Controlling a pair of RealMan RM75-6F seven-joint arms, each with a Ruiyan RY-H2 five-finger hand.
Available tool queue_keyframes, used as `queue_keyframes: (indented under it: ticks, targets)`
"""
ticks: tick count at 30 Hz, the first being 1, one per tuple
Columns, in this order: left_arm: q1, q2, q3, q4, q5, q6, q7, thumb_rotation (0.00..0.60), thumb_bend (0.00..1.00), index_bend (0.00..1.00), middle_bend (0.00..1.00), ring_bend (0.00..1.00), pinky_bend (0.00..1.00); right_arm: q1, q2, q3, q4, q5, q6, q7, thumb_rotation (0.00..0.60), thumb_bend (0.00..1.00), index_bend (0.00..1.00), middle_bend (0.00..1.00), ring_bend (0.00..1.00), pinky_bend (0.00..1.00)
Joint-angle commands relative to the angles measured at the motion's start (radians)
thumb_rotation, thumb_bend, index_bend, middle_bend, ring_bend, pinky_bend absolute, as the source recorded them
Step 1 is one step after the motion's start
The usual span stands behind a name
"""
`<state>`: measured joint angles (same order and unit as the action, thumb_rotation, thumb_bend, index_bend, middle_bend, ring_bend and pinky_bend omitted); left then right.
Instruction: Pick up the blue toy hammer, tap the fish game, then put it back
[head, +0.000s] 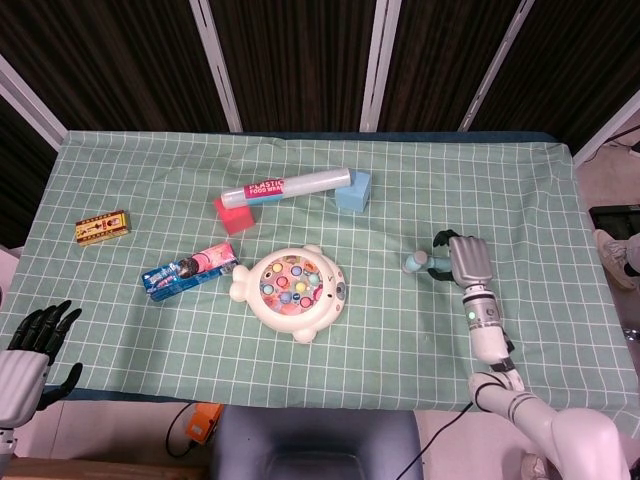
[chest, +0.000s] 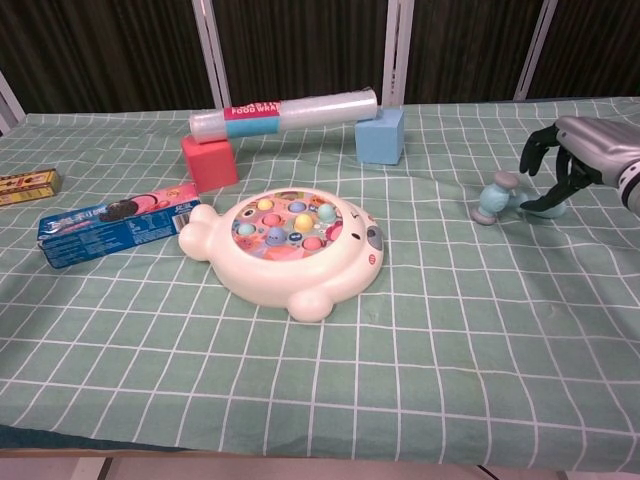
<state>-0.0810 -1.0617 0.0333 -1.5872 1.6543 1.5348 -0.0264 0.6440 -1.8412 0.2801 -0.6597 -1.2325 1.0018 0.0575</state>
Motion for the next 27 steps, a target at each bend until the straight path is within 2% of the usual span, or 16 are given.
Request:
queue_keyframes:
  ticks: [1,5,8,10,12,13,16,19,25,27]
  targets:
    - [0.000,0.000,0.000,0.000,0.000,0.001,0.000,0.600,0.41,0.00,0.02,0.00,0.09,-0.022,0.027,-0.016,-0.045,-0.027,0.048,0.007,0.600,0.30,0.57,0.54,0.64,0.65]
    - [0.001,0.000,0.000,0.000,0.002,0.002,0.001,0.600,0.41,0.00,0.02,0.00,0.09,-0.066,0.079,-0.043,-0.143,-0.070,0.134,0.003,0.600,0.30,0.55,0.51,0.62,0.63]
    - [0.002,-0.001,0.000,0.001,0.003,0.006,0.002,0.600,0.40,0.00,0.02,0.00,0.09,-0.124,0.162,-0.085,-0.287,-0.097,0.189,-0.058,0.600,0.30,0.42,0.41,0.49,0.57]
    - [0.003,-0.002,0.000,0.001,0.004,0.008,0.002,0.600,0.40,0.00,0.02,0.00,0.09,-0.168,0.253,-0.120,-0.434,-0.079,0.173,-0.153,0.600,0.29,0.21,0.22,0.27,0.38]
    - [0.002,-0.003,0.001,0.001,0.004,0.005,0.005,0.600,0.40,0.00,0.02,0.00,0.09,-0.236,0.398,-0.173,-0.664,-0.047,0.168,-0.263,0.600,0.29,0.05,0.07,0.09,0.20]
    - [0.002,-0.003,0.002,-0.001,0.002,0.001,0.007,0.600,0.40,0.00,0.02,0.00,0.09,-0.272,0.470,-0.197,-0.780,-0.042,0.200,-0.320,0.600,0.28,0.01,0.02,0.03,0.13]
    - [0.004,-0.002,0.004,-0.008,-0.002,-0.003,0.024,0.600,0.40,0.00,0.02,0.00,0.09,-0.374,0.561,-0.256,-0.928,-0.083,0.342,-0.385,0.600,0.27,0.00,0.00,0.00,0.03]
    - [0.007,-0.005,0.005,-0.012,0.001,0.001,0.037,0.600,0.40,0.00,0.01,0.00,0.09,-0.461,0.584,-0.295,-0.953,-0.148,0.478,-0.365,0.600,0.27,0.00,0.00,0.00,0.00]
    - [0.006,-0.008,0.006,-0.012,0.005,-0.001,0.047,0.600,0.40,0.00,0.00,0.00,0.09,-0.530,0.587,-0.322,-0.922,-0.207,0.586,-0.352,0.600,0.27,0.00,0.00,0.00,0.00]
    - [0.005,-0.010,0.006,-0.013,0.005,-0.004,0.052,0.600,0.40,0.00,0.00,0.00,0.09,-0.538,0.588,-0.323,-0.909,-0.221,0.591,-0.332,0.600,0.27,0.00,0.00,0.00,0.00]
